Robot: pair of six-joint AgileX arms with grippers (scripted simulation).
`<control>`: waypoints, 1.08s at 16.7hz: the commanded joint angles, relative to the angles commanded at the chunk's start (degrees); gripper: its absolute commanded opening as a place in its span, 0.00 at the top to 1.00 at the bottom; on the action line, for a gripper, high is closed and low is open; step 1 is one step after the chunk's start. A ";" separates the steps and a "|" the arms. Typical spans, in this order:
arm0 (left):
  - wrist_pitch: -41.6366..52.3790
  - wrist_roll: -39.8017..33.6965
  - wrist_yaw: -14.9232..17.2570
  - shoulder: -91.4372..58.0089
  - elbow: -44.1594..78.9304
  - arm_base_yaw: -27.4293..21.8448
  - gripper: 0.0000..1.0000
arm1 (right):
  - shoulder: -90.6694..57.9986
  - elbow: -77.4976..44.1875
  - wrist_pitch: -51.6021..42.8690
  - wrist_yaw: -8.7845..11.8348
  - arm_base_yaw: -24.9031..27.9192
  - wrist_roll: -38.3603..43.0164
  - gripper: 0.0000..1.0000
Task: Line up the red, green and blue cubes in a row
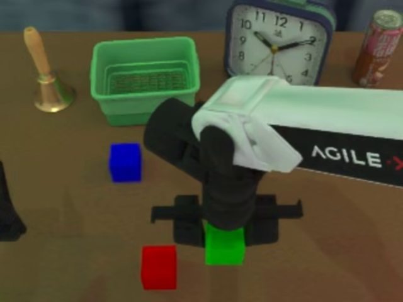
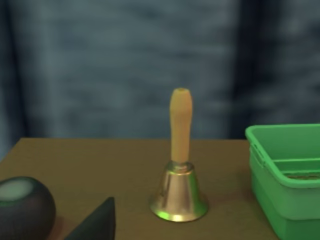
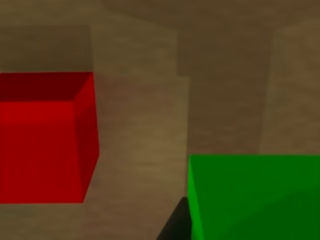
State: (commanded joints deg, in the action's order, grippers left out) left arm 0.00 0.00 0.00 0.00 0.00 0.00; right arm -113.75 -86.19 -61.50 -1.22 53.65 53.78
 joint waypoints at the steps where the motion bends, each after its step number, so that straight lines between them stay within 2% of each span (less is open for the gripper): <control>1: 0.00 0.00 0.00 0.00 0.00 0.00 0.00 | 0.00 0.00 0.00 0.00 0.00 0.00 1.00; 5: 0.00 0.00 0.00 0.00 0.00 0.00 0.00 | -0.55 0.57 0.90 0.11 -0.26 0.10 1.00; 12: 0.00 0.00 0.00 0.00 0.00 0.00 0.00 | -5.19 8.34 13.72 -0.01 0.14 0.23 1.00; 16: 0.00 0.00 0.00 0.00 0.00 0.00 0.00 | -5.51 8.75 14.25 -0.04 0.19 0.26 1.00; 18: 0.00 0.00 0.00 0.00 0.00 0.00 0.00 | -5.51 8.75 14.25 -0.04 0.19 0.26 0.85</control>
State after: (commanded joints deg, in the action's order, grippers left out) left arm 0.00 0.00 0.00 0.00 0.00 0.00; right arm -119.25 -77.44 -47.25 -1.27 53.83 54.04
